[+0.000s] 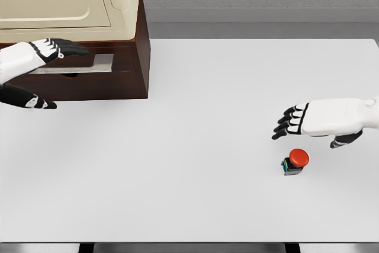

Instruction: Open the cabinet drawer with left arm, and place a switch into the drawer with right arm

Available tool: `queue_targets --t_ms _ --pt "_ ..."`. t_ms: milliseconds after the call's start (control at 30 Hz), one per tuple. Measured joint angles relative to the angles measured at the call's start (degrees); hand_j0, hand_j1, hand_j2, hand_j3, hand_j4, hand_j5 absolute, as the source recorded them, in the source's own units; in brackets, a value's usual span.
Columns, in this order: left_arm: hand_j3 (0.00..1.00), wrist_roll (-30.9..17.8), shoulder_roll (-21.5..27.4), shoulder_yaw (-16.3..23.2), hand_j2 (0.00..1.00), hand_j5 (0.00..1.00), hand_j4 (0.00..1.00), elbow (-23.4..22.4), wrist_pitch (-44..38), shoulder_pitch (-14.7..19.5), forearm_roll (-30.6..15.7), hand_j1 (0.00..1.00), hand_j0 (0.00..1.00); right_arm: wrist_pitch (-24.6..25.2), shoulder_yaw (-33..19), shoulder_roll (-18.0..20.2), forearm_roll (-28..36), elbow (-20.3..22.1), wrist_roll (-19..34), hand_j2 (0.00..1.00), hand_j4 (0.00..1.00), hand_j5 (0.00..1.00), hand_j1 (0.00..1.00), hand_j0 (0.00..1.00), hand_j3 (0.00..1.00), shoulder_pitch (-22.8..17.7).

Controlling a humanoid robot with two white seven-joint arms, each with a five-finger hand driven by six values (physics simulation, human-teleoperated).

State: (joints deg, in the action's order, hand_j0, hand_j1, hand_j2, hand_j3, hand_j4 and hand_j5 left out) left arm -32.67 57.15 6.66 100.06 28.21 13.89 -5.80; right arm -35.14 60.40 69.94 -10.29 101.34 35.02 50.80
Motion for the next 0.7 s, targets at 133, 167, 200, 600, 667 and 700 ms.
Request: queue_targets --t_ms 133,167,200,600,667,700 --pt "1.00 -0.06 -1.39 1.58 1.00 1.00 1.00 -2.00 -2.32 0.09 2.33 1.00 1.00 0.01 2.30 -0.60 -0.15 0.06 0.00 1.00 1.00 1.00 1.00 1.00 1.00 0.71" --pt "1.00 -0.06 -1.80 1.76 1.00 1.00 1.00 -2.45 -2.61 0.09 2.77 1.00 1.00 0.01 2.93 -0.86 -0.19 0.06 0.00 1.00 1.00 1.00 1.00 1.00 1.00 0.79" --pt "1.00 -0.08 -2.17 1.91 1.00 1.00 1.00 -2.96 -2.89 0.09 3.16 1.00 1.00 0.01 3.42 -1.04 -0.20 0.07 0.00 1.00 1.00 1.00 1.00 1.00 1.00 0.71" --pt "1.00 -0.13 -4.84 3.64 1.00 1.00 1.00 -7.93 -5.85 0.97 7.04 1.00 1.00 0.01 6.26 -1.82 -0.33 0.08 0.00 1.00 1.00 1.00 1.00 1.00 1.00 0.71" --pt "1.00 -0.13 -4.88 3.70 1.00 1.00 1.00 -8.48 -5.90 0.97 7.11 1.00 1.00 0.02 6.42 -1.84 -0.33 0.08 0.00 1.00 1.00 1.00 1.00 1.00 1.00 0.71" --pt "1.00 -0.13 -4.89 3.68 1.00 1.00 1.00 -8.68 -5.92 0.97 7.13 1.00 1.00 0.02 6.65 -1.84 -0.33 0.08 0.00 1.00 1.00 1.00 1.00 1.00 1.00 0.71"
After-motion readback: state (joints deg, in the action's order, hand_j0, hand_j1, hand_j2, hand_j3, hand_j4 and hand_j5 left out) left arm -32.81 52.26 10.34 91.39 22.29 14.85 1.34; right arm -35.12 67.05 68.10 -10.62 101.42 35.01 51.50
